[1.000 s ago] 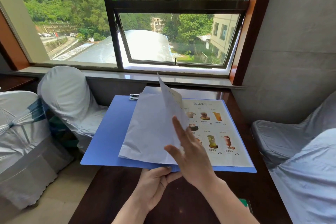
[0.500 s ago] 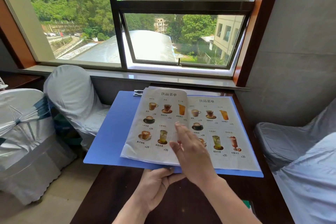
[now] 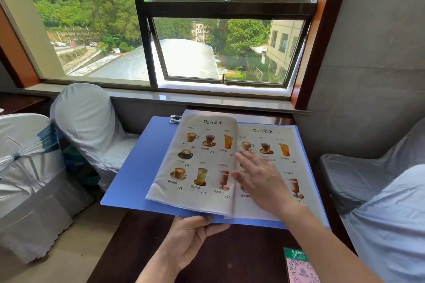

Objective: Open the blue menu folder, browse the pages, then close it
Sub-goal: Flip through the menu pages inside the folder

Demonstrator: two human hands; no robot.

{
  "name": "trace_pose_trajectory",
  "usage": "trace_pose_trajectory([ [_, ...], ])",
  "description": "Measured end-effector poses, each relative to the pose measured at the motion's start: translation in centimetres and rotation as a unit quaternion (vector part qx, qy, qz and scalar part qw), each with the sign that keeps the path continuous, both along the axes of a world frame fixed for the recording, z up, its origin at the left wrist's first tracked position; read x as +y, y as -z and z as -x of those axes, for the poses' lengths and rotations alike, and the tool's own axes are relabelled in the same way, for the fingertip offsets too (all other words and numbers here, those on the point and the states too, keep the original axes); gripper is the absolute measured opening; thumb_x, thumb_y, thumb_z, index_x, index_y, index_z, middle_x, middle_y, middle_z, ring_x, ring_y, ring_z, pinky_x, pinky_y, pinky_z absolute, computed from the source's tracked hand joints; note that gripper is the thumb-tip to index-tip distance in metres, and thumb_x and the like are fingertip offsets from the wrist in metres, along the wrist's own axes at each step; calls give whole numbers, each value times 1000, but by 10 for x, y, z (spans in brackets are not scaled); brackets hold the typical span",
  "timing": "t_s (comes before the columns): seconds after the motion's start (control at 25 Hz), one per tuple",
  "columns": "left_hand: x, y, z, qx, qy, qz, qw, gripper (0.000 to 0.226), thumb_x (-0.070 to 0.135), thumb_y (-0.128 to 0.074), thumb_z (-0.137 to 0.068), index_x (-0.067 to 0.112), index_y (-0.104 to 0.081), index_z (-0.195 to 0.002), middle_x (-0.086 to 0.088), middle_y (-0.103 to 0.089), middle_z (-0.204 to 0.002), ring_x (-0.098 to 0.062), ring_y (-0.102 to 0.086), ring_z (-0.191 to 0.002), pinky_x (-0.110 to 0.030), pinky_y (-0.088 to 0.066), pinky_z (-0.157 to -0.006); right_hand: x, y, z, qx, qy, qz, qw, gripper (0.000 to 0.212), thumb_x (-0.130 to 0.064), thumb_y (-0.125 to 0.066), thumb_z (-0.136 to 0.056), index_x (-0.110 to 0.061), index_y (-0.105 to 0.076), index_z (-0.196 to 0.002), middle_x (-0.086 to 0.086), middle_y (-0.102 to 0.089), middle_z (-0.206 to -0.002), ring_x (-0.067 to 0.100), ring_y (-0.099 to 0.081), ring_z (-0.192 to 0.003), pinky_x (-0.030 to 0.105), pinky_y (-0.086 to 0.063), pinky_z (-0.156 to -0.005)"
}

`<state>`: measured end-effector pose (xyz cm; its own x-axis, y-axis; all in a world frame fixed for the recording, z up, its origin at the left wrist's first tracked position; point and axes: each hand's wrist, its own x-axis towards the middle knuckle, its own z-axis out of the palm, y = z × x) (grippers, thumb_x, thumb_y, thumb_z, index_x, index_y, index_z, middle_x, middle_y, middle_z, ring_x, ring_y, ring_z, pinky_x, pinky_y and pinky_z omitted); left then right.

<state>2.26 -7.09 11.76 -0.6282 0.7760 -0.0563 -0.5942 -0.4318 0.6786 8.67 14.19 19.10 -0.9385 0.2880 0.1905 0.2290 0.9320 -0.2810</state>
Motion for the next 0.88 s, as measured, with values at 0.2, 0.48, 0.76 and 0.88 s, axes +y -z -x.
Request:
trace_pose_trajectory([
  [0.2,-14,5,11,-14,-22,0,1000,57,-23,-56,-79,20,-71,-113,-24,-64,-131,-47,-62,-117,-59,-59,-77,57,0,-26,25,139,25,990,82,-68,-20,-91,-19,-29,-156,2,-27,-166,21,-16,-155,49,-15,-125],
  [0.48,-18,6,19,-3,-13,0,1000,59,-23,-55,-79,23,-72,-112,-22,-65,-130,-46,-62,-117,-59,-59,-76,84,1,-37,116,240,276,923,73,-48,-52,-99,-18,-20,-157,10,-39,-159,31,-45,-140,54,-44,-108],
  [0.76,-20,6,22,-3,-20,18,1000,63,-23,-55,-77,24,-69,-116,-24,-65,-130,-46,-63,-115,-60,-59,-75,92,8,-42,172,245,590,750,23,-26,-53,-102,-15,-72,-106,9,-81,-92,28,-79,-81,49,-64,-65],
  [0.88,-23,6,25,-4,-12,19,1000,63,-23,-55,-78,22,-66,-120,-24,-64,-131,-47,-62,-117,-61,-59,-76,90,13,-42,176,221,617,735,15,-18,-56,-100,-19,-70,-107,10,-81,-92,32,-79,-82,45,-63,-57],
])
